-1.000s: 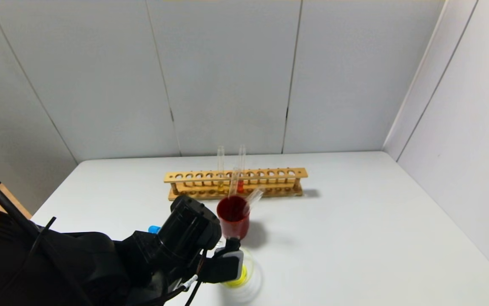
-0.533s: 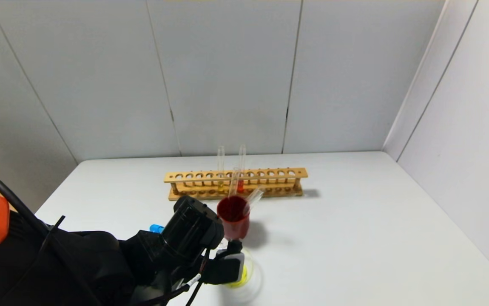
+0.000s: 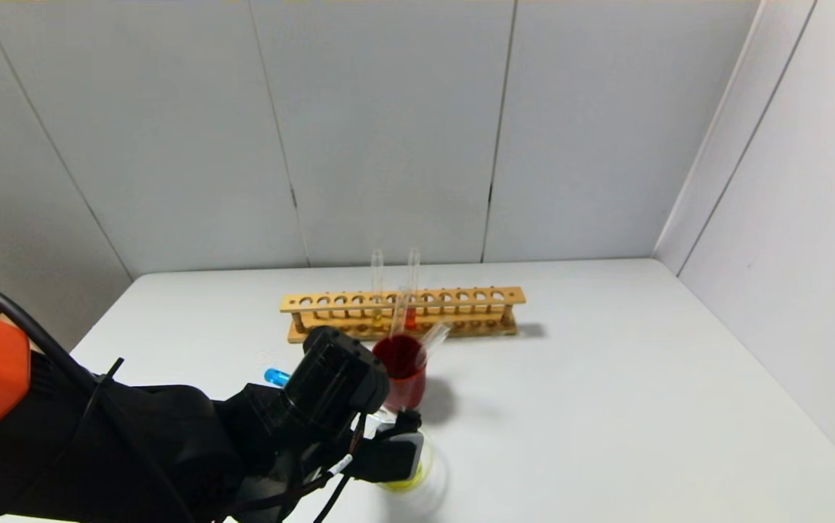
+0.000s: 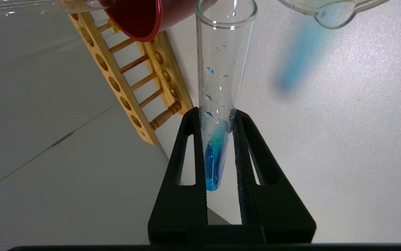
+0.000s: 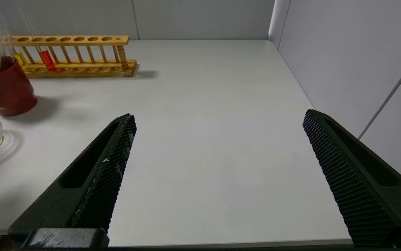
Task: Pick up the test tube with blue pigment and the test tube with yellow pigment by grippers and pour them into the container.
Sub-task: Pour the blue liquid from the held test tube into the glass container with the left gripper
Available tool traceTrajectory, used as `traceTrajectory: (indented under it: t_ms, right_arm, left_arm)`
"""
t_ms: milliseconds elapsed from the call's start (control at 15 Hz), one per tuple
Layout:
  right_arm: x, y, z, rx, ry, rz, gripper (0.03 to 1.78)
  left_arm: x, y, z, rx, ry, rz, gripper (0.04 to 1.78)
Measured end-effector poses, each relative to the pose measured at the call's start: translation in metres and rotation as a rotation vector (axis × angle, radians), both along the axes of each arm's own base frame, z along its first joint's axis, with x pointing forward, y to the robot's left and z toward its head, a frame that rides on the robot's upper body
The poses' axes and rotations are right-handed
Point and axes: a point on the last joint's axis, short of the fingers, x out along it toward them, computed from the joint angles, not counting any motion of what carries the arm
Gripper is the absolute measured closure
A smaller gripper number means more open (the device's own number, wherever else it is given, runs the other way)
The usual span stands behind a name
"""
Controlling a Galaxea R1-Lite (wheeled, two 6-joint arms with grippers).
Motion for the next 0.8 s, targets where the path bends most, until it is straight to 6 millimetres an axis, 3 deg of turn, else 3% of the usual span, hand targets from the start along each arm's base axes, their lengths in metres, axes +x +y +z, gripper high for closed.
traceTrajectory:
  t_ms: [800]
  right_arm:
    - [0.0, 0.0, 0.0, 0.0, 0.0, 0.0, 0.06]
  left_arm:
    - [0.01, -0.004, -0.003, 0.096, -0.028, -0.012, 1.52]
